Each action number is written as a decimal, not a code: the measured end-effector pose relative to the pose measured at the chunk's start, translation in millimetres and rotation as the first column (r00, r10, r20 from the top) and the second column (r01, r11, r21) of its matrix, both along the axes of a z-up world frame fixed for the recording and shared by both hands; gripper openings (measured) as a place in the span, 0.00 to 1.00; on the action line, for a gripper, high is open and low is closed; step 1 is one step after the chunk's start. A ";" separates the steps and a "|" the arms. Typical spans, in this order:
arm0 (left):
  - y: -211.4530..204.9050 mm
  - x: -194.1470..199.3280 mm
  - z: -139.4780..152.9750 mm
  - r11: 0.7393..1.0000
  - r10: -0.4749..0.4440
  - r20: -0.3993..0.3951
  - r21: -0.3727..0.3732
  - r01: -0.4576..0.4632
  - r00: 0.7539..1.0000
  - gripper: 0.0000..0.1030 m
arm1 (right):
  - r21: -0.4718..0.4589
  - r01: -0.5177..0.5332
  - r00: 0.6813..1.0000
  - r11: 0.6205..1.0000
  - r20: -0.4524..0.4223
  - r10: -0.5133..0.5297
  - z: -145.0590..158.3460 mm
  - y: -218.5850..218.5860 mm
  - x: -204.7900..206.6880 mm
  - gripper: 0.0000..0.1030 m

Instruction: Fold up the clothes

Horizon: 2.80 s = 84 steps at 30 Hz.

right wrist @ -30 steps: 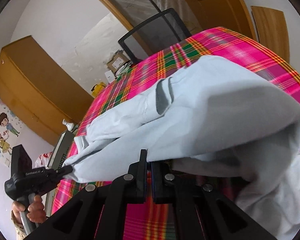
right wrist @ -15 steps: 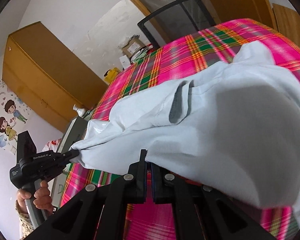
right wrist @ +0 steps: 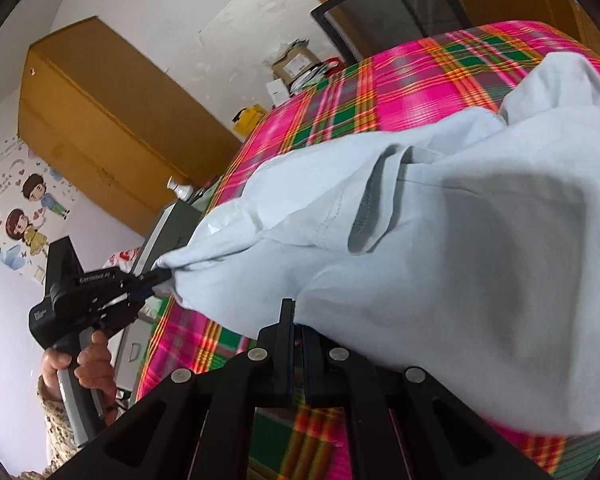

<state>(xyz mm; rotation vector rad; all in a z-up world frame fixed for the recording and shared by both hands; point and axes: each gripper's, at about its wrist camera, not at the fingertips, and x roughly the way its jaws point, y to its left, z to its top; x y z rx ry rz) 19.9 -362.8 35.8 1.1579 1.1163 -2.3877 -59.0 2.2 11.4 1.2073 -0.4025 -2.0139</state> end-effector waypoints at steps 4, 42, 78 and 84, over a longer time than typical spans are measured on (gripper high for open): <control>-12.5 3.0 -3.2 1.000 0.022 0.010 -0.005 -0.022 1.000 0.11 | 0.007 -0.033 0.999 0.999 0.002 0.033 -3.3 -12.6 3.4 0.03; -3.7 38.8 17.6 0.996 0.052 0.069 -0.081 -0.046 0.996 0.36 | 0.138 -0.090 0.986 0.986 -0.126 0.108 42.4 29.6 21.6 0.14; 66.1 -134.4 -25.3 0.979 -0.197 0.174 0.087 0.184 0.965 0.47 | 0.315 0.099 0.983 0.944 -0.176 -0.044 12.3 123.0 -131.8 0.15; 67.3 -142.4 -17.2 0.980 -0.200 0.196 0.039 0.196 0.960 0.13 | 0.318 0.092 0.982 0.944 -0.185 -0.033 16.4 118.6 -143.7 0.05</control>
